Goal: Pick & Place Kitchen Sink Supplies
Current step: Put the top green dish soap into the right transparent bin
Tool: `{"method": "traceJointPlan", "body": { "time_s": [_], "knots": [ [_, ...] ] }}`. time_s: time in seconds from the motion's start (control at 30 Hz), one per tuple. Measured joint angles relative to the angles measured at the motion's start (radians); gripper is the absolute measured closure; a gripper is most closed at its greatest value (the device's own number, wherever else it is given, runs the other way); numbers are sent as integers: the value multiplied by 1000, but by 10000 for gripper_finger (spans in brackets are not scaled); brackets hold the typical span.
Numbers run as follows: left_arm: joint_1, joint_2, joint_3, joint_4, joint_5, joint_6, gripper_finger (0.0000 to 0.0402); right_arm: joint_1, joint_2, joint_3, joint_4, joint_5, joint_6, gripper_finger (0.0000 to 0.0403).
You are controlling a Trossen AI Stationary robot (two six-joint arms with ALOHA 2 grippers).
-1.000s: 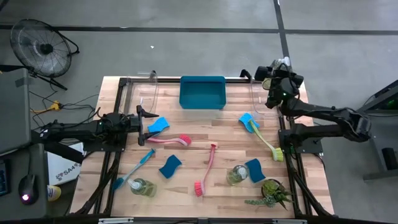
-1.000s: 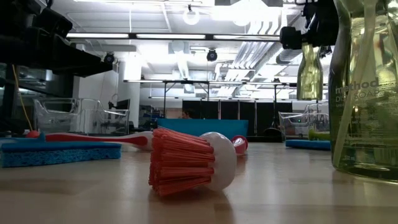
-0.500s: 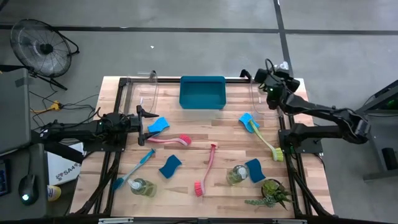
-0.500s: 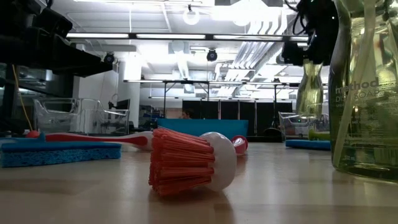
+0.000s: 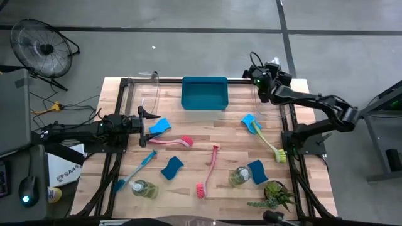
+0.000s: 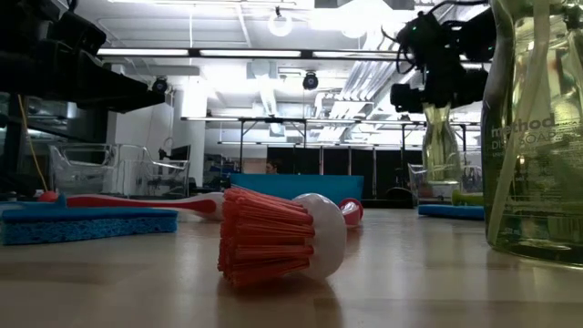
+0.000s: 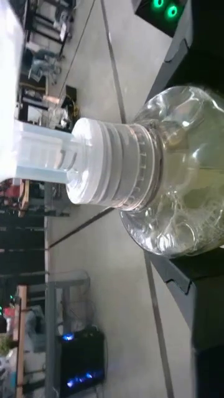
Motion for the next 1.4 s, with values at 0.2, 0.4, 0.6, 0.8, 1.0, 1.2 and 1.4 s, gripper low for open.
{"method": "traceJointPlan", "body": {
  "time_s": [0.2,0.4,0.6,0.8,1.0,1.2,1.4],
  "knots": [
    [0,0,0,0,0,0,46,-39,63,10,-2,-31,109,121],
    [0,0,0,0,0,0,46,-59,109,10,-2,-49,154,121],
    [0,0,0,0,0,0,46,-64,137,10,-2,-46,154,121],
    [0,0,0,0,0,0,46,-69,161,10,6,-49,188,121],
    [0,0,0,0,0,0,46,-70,176,10,6,-41,206,121],
    [0,0,0,0,0,0,46,-71,176,10,-7,-56,206,121],
    [0,0,0,0,0,0,46,-71,175,11,1,-108,176,120]
  ]
}}
